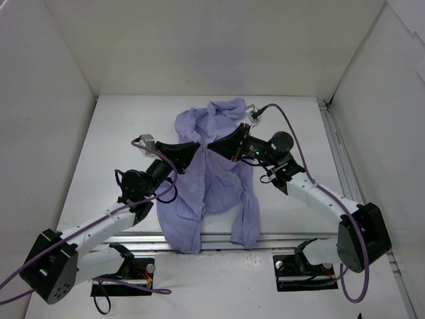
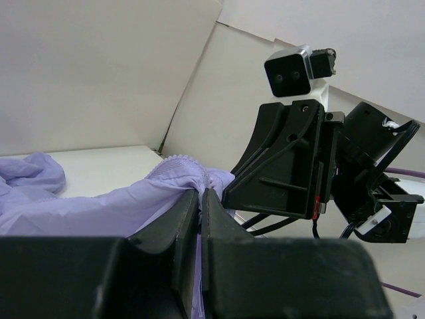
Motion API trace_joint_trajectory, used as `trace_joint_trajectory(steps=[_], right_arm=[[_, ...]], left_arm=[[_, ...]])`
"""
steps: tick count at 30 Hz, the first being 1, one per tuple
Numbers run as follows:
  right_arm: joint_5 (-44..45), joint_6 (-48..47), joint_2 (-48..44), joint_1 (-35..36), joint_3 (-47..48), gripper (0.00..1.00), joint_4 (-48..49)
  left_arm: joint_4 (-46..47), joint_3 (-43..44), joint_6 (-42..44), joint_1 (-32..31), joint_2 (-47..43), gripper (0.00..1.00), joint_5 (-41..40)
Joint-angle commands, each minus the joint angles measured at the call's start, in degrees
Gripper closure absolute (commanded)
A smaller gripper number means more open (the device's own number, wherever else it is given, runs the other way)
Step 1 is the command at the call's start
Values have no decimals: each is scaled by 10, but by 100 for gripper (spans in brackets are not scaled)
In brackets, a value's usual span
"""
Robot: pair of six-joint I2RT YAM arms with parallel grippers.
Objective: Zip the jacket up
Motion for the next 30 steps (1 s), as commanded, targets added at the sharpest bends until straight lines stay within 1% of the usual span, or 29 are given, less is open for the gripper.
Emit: trace_joint_trajectory(steps=[1, 15, 30], right_arm=[[-10, 5, -8, 2, 2, 100, 76], [-7, 12, -17, 4, -8, 100, 92], [-12, 20, -27, 2, -15, 100, 106]], left_arm=[[67, 23, -9, 5, -7, 100, 18], [80, 21, -20, 5, -2, 100, 28], [80, 16, -18, 5, -1, 100, 19]])
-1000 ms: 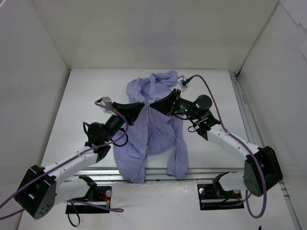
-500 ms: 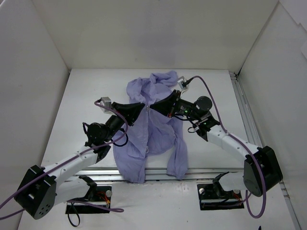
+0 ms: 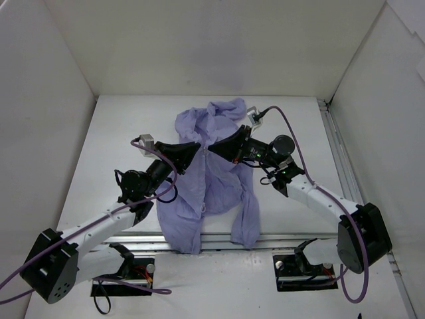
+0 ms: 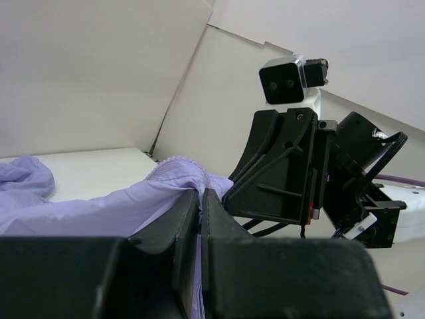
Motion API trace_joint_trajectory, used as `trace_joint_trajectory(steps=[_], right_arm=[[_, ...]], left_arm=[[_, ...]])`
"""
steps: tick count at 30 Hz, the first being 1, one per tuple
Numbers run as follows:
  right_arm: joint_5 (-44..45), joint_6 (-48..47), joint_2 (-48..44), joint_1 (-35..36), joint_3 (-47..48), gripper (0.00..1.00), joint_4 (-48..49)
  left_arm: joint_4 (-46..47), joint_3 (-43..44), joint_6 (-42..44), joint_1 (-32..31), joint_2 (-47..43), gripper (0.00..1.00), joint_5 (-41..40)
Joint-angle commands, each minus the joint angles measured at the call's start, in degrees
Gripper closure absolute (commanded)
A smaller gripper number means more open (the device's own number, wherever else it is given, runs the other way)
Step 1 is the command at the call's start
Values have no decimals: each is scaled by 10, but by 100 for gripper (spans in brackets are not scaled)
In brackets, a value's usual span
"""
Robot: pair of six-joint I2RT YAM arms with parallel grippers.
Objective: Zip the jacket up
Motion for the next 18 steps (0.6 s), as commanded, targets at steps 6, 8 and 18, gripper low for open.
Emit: trace_joint_trajectory(steps=[6, 8, 18], right_arm=[[-4, 6, -26, 1, 8, 100, 62], [-2, 7, -26, 2, 8, 100, 63], [1, 11, -25, 1, 11, 100, 69]], left_arm=[[71, 18, -6, 5, 1, 100, 18], [71, 17, -7, 5, 5, 100, 18], [80, 16, -12, 5, 5, 100, 25]])
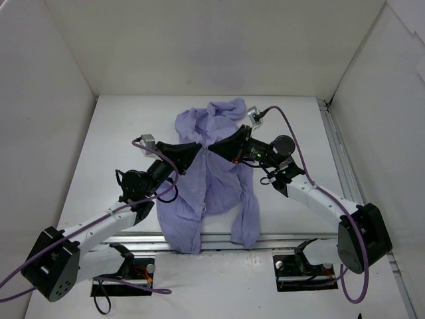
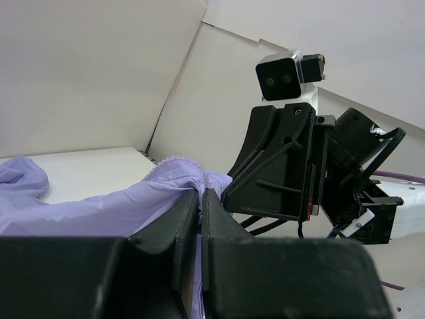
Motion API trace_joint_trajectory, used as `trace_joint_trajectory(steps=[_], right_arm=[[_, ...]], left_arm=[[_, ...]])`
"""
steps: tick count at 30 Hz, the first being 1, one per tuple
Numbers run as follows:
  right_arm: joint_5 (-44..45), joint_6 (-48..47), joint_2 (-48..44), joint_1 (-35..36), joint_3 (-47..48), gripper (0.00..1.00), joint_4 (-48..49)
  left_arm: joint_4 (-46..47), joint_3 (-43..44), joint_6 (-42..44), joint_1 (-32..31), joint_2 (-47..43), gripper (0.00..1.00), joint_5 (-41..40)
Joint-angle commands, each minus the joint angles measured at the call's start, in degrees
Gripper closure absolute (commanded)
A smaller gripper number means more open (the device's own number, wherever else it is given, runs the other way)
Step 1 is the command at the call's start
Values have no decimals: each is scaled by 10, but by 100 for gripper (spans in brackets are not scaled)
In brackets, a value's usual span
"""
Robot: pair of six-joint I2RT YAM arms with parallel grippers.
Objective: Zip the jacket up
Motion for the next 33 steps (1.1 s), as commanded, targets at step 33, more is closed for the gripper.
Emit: trace_joint_trajectory(steps=[33], right_arm=[[-2, 11, -33, -3, 5, 100, 71]], left_arm=[[63, 14, -7, 5, -14, 100, 7]])
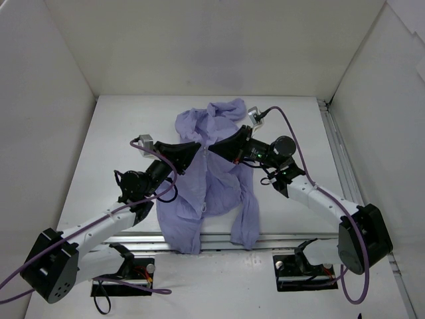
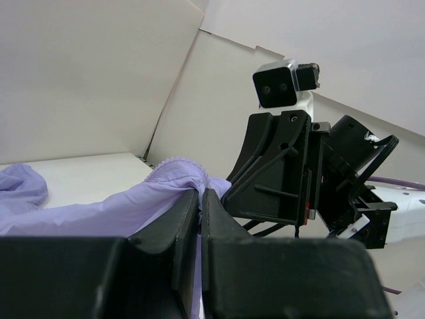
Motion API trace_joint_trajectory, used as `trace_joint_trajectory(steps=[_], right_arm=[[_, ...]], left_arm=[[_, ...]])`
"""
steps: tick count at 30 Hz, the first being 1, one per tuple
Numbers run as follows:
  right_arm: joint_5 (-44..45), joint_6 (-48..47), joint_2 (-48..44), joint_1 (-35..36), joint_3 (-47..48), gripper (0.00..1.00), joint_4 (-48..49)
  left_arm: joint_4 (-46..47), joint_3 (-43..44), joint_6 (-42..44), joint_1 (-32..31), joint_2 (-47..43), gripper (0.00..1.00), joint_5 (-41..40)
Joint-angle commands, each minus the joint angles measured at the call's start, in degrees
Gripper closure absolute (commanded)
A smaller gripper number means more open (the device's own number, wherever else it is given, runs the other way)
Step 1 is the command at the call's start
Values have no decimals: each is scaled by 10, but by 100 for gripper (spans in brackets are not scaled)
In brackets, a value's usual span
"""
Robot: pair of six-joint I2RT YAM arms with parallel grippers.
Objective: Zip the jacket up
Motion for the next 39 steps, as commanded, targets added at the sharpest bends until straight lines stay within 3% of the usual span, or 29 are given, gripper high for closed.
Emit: trace_joint_trajectory(steps=[1, 39], right_arm=[[-4, 3, -31, -3, 9, 100, 64], [-2, 10, -16, -5, 12, 100, 67]], left_arm=[[60, 12, -5, 5, -3, 100, 8], [82, 14, -26, 5, -11, 100, 19]])
